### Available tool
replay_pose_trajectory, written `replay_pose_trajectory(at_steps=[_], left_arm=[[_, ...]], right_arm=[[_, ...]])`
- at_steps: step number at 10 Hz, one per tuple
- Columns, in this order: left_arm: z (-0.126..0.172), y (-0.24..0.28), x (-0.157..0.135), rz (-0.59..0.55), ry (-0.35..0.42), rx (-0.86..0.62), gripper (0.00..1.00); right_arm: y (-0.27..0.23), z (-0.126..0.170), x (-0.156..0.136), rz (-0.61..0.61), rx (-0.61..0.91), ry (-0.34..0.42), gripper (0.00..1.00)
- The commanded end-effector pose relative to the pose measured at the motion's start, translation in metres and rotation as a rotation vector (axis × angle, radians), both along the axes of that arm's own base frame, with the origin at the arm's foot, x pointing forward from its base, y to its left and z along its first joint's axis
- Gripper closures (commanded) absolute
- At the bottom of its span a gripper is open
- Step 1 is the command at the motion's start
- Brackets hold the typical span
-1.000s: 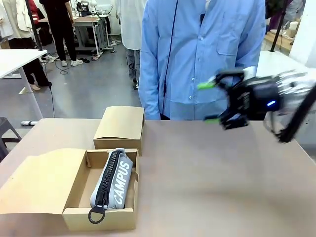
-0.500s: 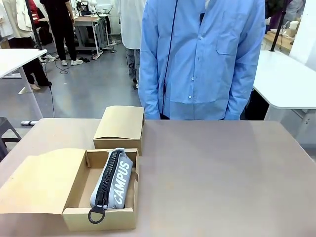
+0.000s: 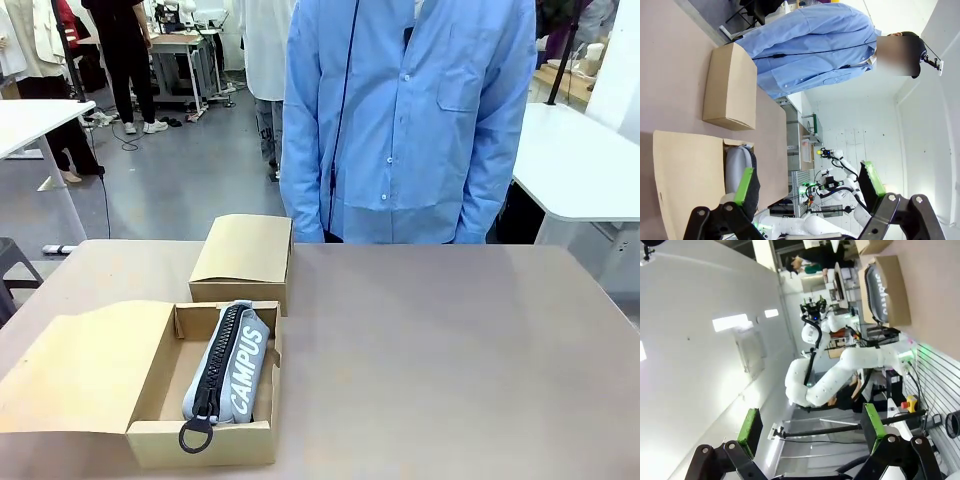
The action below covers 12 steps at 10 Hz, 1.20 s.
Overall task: Place items inside the box.
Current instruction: Pick up a Pencil pouch or Stapler and place it inside the Mailer Box closest to the robot, then close the lid of the Mailer Box closest to the robot.
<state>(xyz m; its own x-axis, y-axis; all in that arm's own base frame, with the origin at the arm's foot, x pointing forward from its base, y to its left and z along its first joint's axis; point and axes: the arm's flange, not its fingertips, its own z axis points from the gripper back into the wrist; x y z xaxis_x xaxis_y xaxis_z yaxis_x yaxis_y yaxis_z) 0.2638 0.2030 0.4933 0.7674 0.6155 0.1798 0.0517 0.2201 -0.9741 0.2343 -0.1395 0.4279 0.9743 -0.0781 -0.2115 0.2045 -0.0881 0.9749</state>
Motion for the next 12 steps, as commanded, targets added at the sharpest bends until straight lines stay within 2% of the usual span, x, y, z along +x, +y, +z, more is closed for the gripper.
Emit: replay_pose_trajectory(at_steps=[1,6,7,8,9,10,11,12], left_arm=[[0.000,-0.001,-0.002,-0.004,-0.025,-0.001,0.00],[0.000,-0.001,-0.002,-0.004,-0.025,-0.001,0.00],[0.000,0.000,0.000,0.000,0.000,0.000,0.00],[0.023,-0.016,-0.004,-0.091,-0.214,0.104,0.00],[0.024,-0.053,-0.004,-0.193,-0.425,0.305,0.00],[0.009,-0.089,-0.008,-0.393,-0.561,0.431,0.00],[-0.010,-0.121,-0.018,-0.540,-0.694,0.510,0.00],[-0.024,-0.138,-0.019,-0.556,-0.841,0.578,0.00]], right_arm=[[0.000,0.014,-0.003,-0.007,0.011,0.016,0.00],[0.000,0.014,-0.003,-0.007,0.011,0.016,0.00],[0.000,0.014,-0.003,-0.007,0.011,0.016,0.00],[0.000,0.014,-0.003,-0.007,0.011,0.016,0.00],[0.000,0.014,-0.003,-0.007,0.011,0.016,0.00],[0.000,0.014,-0.003,-0.007,0.011,0.016,0.00],[0.000,0.014,-0.003,-0.007,0.011,0.016,0.00],[0.000,0.014,-0.003,-0.007,0.011,0.016,0.00]])
